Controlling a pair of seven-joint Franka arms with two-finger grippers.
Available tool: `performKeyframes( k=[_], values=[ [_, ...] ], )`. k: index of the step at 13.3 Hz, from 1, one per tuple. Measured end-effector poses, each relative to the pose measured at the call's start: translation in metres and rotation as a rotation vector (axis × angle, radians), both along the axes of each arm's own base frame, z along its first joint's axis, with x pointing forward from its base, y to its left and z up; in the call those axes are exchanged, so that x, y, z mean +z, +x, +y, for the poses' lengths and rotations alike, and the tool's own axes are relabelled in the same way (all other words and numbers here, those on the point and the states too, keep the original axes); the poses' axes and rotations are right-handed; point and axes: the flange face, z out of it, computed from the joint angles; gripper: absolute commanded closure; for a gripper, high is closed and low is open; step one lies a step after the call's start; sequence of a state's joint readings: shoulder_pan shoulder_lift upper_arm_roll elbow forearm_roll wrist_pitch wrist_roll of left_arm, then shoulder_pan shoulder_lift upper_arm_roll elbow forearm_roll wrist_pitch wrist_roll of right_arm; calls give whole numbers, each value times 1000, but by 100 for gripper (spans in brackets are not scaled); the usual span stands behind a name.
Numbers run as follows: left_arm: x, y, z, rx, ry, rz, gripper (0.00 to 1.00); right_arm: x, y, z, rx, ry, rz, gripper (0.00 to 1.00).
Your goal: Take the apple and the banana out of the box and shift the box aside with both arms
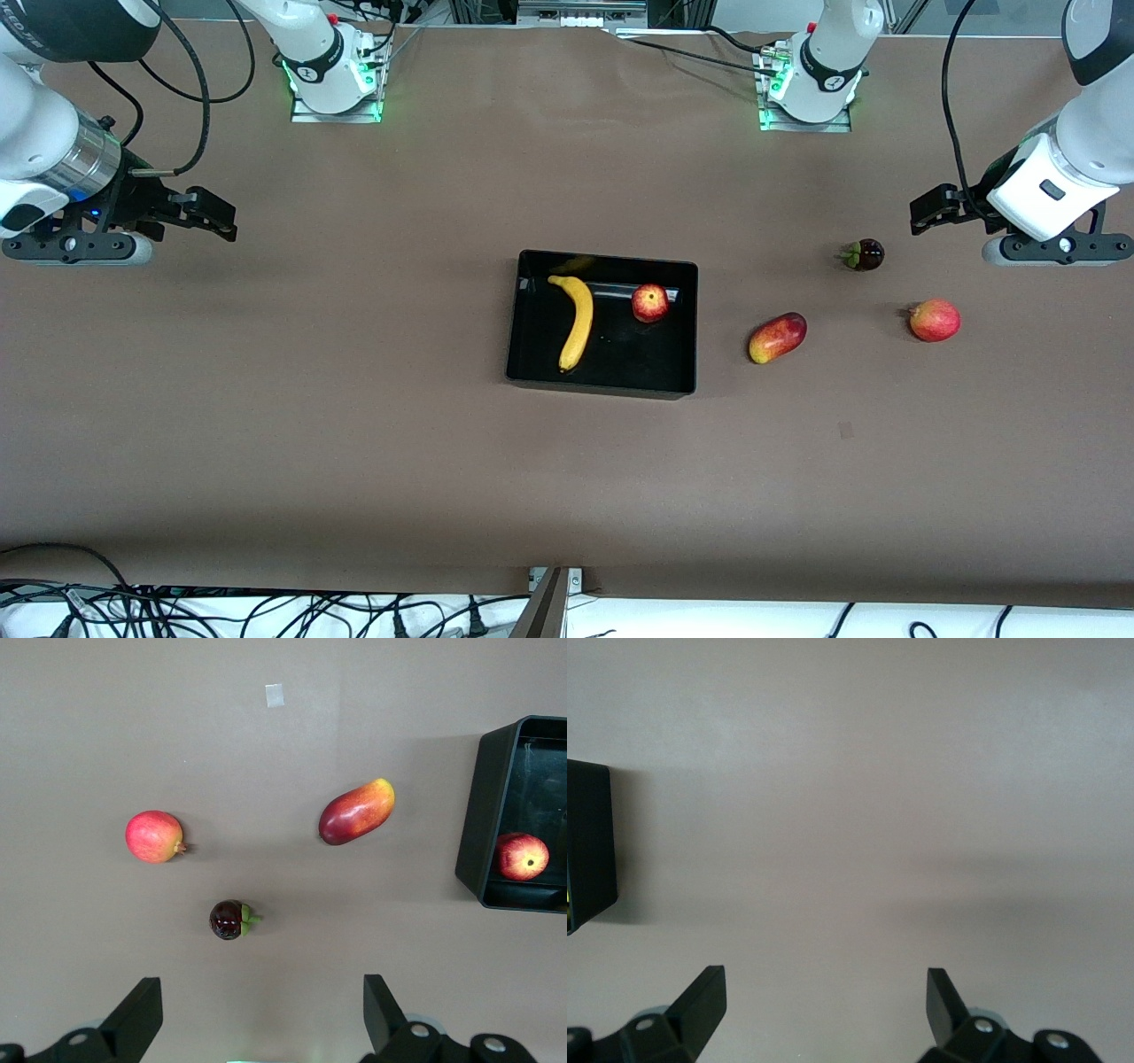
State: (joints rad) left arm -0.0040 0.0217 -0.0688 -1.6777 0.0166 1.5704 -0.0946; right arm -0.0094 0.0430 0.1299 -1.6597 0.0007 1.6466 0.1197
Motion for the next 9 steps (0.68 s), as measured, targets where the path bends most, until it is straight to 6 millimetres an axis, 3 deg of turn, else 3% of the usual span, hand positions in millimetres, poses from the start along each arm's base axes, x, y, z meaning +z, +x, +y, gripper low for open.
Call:
performKeyframes(
  k=[9],
  values=[
    [1, -1, -3, -5, 1, 16, 0, 0, 0, 0, 0, 0, -1, 0]
  ],
)
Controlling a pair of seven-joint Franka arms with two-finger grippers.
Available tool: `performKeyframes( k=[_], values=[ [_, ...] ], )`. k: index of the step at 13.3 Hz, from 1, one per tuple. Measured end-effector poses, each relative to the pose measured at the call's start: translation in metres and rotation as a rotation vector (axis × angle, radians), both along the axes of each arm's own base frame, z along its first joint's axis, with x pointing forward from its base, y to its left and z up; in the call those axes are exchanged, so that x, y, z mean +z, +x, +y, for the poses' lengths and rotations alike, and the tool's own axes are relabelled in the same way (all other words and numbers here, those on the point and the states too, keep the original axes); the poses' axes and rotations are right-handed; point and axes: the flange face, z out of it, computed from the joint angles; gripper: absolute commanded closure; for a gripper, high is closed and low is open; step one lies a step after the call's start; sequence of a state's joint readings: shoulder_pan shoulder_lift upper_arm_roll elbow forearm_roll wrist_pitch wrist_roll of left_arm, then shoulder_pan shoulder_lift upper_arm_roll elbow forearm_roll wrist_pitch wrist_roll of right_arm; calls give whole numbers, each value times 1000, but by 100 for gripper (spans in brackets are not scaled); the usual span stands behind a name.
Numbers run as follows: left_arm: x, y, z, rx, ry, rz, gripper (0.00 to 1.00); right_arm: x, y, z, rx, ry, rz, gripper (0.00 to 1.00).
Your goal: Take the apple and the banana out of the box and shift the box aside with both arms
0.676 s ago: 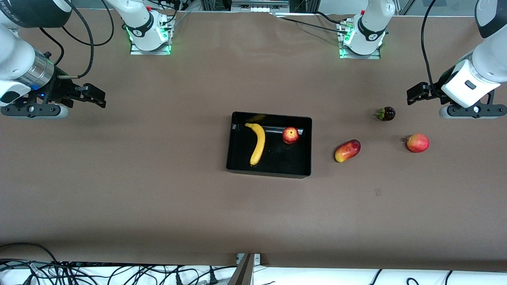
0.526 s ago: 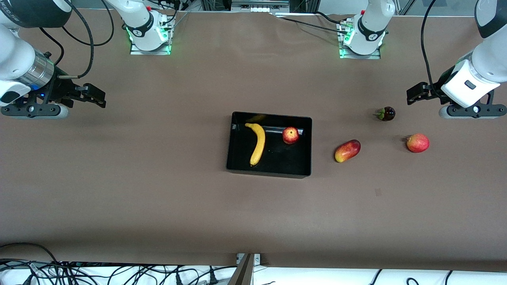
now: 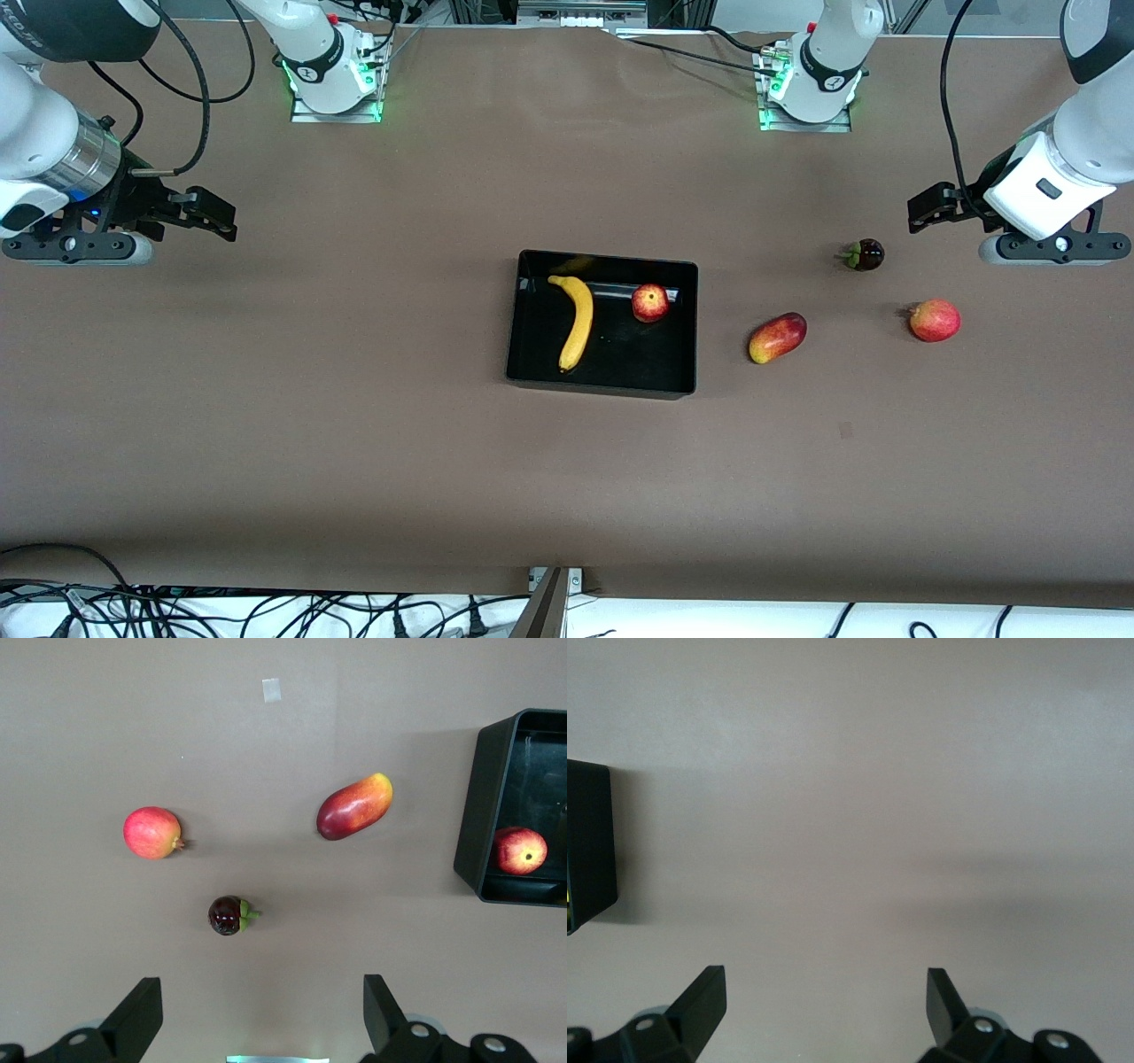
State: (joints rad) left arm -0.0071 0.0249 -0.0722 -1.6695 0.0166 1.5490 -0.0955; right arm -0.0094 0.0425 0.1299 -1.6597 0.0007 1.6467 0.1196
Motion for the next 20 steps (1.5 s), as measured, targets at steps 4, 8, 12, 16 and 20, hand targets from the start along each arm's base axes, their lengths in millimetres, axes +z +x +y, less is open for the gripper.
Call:
performKeyframes(
  k=[4, 8, 12, 16, 20],
  values=[
    [-1, -3, -6, -4, -22, 21, 0, 0, 0, 0, 0, 0, 0, 0],
    [-6, -2, -32, -46, -22, 35, 0, 0, 0, 0, 0, 0, -1, 0],
    [-59, 20, -110, 31, -1, 94, 0, 1, 0, 0, 0, 0, -1, 0],
    [-135, 37, -247, 115, 3, 60, 0, 1, 0, 0, 0, 0, -2, 0],
    [-222, 25, -323, 200, 66, 48, 0, 1, 0, 0, 0, 0, -2, 0]
  ],
)
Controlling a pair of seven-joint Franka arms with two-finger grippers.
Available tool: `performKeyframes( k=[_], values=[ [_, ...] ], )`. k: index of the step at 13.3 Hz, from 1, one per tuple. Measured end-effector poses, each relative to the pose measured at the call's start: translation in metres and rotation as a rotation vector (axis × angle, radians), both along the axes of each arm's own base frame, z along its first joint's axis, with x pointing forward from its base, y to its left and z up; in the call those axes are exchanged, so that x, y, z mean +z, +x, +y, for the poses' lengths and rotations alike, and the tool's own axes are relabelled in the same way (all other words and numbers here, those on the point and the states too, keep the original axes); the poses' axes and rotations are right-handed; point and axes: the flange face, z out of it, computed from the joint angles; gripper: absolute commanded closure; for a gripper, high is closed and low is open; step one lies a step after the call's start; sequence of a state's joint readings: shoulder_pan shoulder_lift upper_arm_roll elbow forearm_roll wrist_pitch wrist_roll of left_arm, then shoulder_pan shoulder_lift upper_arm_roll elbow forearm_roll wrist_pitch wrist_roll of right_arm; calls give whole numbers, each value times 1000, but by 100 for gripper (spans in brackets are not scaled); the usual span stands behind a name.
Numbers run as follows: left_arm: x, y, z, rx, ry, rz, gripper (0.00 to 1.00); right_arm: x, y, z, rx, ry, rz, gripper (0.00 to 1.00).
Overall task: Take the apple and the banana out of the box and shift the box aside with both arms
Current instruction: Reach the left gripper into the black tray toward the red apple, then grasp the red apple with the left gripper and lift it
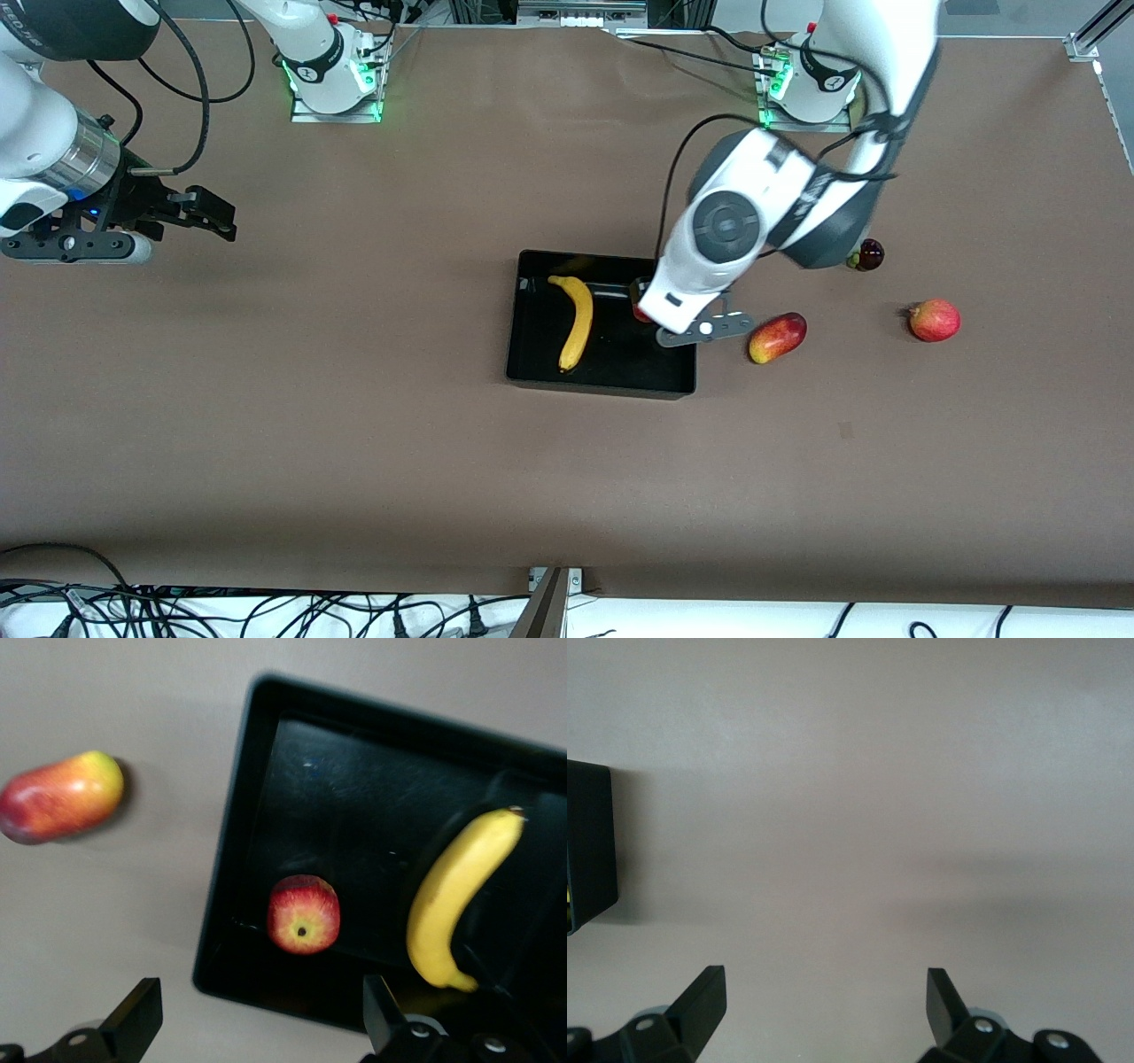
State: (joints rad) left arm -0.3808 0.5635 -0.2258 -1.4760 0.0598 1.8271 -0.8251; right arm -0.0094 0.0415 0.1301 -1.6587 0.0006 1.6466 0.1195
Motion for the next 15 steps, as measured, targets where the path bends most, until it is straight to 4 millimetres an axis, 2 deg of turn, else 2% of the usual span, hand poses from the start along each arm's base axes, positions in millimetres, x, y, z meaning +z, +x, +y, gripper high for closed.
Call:
performKeyframes(
  k=[4, 9, 12, 13, 14, 15],
  values=[
    [-78, -18, -33, 43, 96, 11, 0, 0, 0, 0, 0, 0, 0, 0],
    [-131, -23, -33, 48, 90, 20, 0, 0, 0, 0, 0, 0, 0, 0],
    [-154, -32, -28, 20, 116, 10, 0, 0, 0, 0, 0, 0, 0, 0],
    [-160, -34, -27, 19, 123, 10, 19, 0, 0, 0, 0, 0, 0, 0],
    [-163, -35, -28, 26, 127, 9, 54, 0, 0, 0, 0, 0, 0, 0],
    [-166, -36, -29, 28, 129, 8, 71, 0, 0, 0, 0, 0, 0, 0]
  ],
)
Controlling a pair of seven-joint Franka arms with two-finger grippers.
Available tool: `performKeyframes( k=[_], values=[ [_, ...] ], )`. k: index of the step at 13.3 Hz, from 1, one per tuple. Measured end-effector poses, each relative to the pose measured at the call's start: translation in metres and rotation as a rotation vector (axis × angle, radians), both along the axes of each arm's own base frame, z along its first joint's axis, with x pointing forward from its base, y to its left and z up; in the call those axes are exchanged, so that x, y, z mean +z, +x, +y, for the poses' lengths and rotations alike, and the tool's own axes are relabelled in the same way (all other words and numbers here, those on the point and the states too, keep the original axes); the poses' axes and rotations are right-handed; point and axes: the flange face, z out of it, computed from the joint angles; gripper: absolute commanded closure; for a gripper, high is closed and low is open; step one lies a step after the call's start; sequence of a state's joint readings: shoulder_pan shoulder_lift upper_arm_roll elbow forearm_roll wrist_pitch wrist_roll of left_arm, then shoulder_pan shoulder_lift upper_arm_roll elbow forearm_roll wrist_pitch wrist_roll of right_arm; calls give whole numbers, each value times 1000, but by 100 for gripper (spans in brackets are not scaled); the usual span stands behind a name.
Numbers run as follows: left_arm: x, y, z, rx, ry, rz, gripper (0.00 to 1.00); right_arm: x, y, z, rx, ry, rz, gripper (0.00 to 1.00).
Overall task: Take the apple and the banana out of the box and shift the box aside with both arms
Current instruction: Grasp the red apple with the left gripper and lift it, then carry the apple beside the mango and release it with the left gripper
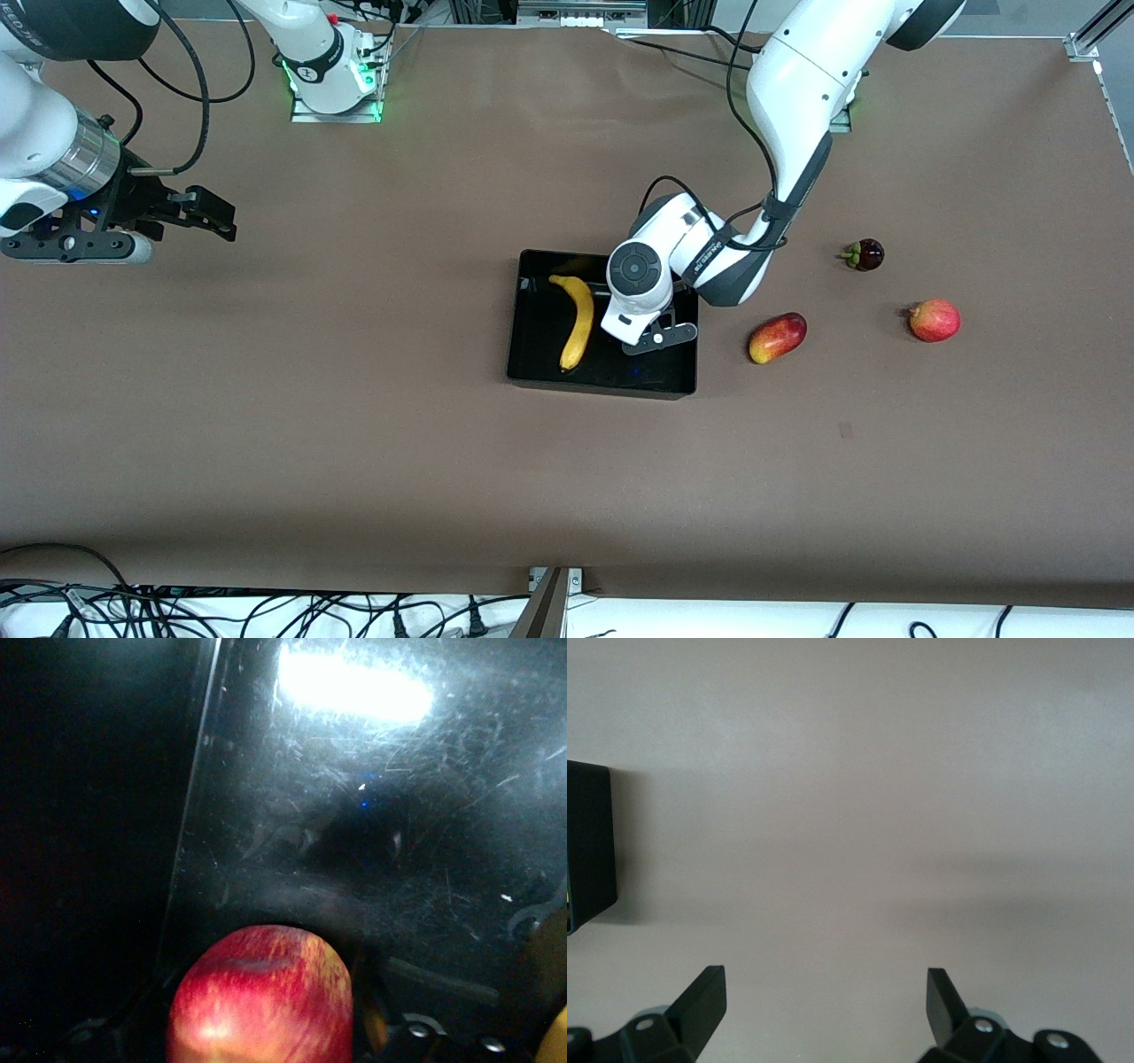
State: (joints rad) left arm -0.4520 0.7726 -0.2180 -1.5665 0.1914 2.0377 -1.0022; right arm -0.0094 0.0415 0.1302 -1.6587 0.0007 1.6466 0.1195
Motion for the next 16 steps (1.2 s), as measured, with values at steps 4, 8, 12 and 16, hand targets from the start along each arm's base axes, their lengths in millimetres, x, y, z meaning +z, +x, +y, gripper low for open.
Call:
performKeyframes(
  k=[4, 8, 12, 16],
  values=[
    [4, 5, 1, 10, -6, -12, 71, 0, 0, 0, 0, 0, 0, 0],
    [61, 25, -3, 23, -25, -66, 69, 0, 0, 0, 0, 0, 0, 0],
    [145, 59, 51, -65, 22, 17, 63, 0, 0, 0, 0, 0, 0, 0],
    [159, 104, 207, -243, -42, 210, 66, 0, 0, 0, 0, 0, 0, 0]
  ],
)
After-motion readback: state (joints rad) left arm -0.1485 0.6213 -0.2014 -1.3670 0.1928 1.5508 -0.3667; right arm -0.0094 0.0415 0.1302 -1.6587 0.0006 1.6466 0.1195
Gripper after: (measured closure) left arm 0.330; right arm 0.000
